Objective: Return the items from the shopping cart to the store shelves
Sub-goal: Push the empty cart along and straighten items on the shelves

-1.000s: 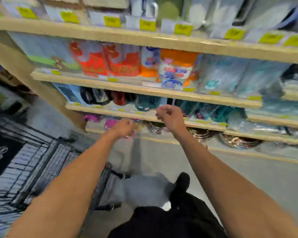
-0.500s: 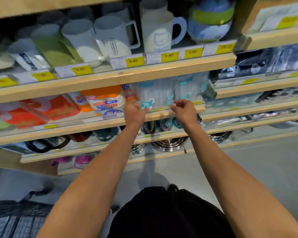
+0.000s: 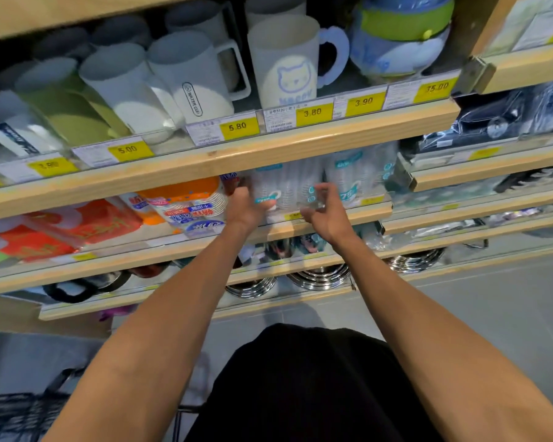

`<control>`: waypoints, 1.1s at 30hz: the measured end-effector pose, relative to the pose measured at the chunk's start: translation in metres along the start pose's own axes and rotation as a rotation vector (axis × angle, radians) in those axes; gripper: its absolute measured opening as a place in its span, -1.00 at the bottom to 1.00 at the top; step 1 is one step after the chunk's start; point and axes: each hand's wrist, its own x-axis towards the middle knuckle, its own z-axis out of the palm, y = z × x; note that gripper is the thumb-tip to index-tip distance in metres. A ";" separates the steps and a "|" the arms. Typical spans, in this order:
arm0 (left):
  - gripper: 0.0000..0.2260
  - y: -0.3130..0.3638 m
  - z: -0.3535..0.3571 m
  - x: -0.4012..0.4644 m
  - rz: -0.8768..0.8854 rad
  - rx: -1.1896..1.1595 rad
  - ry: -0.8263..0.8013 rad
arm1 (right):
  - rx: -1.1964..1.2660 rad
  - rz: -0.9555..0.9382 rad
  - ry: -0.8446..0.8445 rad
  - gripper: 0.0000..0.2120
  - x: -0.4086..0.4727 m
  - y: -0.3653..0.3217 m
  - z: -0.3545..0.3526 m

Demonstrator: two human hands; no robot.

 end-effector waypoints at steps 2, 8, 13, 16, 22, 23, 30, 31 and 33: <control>-0.59 -0.002 -0.002 0.003 0.029 0.045 0.012 | -0.001 -0.014 0.004 -0.54 0.004 0.001 0.004; -0.54 -0.005 0.004 0.003 0.026 0.352 -0.045 | -0.209 -0.038 0.008 -0.64 0.002 -0.001 0.003; -0.55 -0.010 -0.012 0.008 0.075 0.225 -0.110 | -0.268 -0.039 0.007 -0.67 0.002 -0.002 0.005; -0.41 -0.001 -0.011 -0.005 0.164 0.045 0.052 | -0.216 -0.048 0.037 -0.62 0.005 -0.008 0.007; -0.49 0.019 0.003 -0.013 0.232 0.050 0.329 | -0.152 -0.076 0.033 -0.47 0.006 0.000 0.007; -0.50 0.016 0.005 -0.014 0.237 0.071 0.326 | -0.123 -0.091 0.028 -0.41 0.010 0.008 0.007; -0.51 -0.013 -0.002 -0.006 0.226 -0.016 0.241 | -0.117 -0.066 -0.067 -0.36 0.015 -0.017 -0.006; -0.53 -0.015 -0.005 -0.005 0.239 -0.023 0.232 | -0.091 -0.048 -0.096 -0.40 0.014 -0.023 -0.006; -0.58 -0.012 -0.008 -0.006 0.268 -0.068 0.207 | -0.041 -0.016 -0.149 -0.52 0.015 -0.034 -0.007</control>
